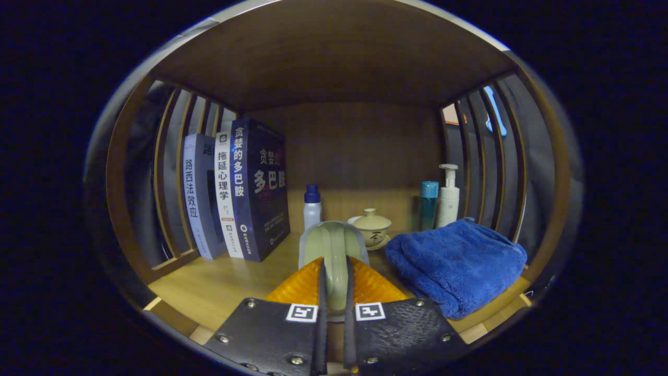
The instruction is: Pull open the drawer, take out the items inside it, and place them on the countertop above the cabinet.
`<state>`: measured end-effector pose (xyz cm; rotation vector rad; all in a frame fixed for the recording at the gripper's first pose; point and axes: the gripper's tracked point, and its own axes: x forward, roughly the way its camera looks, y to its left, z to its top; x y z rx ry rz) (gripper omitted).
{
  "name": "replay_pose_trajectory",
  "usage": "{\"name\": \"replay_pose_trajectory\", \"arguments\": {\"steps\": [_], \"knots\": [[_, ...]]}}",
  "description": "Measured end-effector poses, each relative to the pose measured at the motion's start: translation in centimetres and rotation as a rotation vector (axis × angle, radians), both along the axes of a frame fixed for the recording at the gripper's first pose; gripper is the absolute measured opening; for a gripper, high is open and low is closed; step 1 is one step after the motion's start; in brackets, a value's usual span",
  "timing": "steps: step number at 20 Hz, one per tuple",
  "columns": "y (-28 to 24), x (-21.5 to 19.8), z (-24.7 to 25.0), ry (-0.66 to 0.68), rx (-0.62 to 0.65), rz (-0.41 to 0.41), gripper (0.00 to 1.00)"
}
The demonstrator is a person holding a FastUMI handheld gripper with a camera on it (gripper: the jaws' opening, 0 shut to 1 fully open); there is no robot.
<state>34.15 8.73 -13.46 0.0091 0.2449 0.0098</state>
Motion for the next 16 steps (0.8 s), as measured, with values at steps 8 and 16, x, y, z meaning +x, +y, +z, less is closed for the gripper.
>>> {"name": "replay_pose_trajectory", "arguments": {"steps": [8, 16], "knots": [[0.2, -0.2, 0.4, -0.016, -0.015, -0.010, 0.32], [0.5, -0.6, 2.2, -0.079, -0.008, 0.014, 0.77]]}}
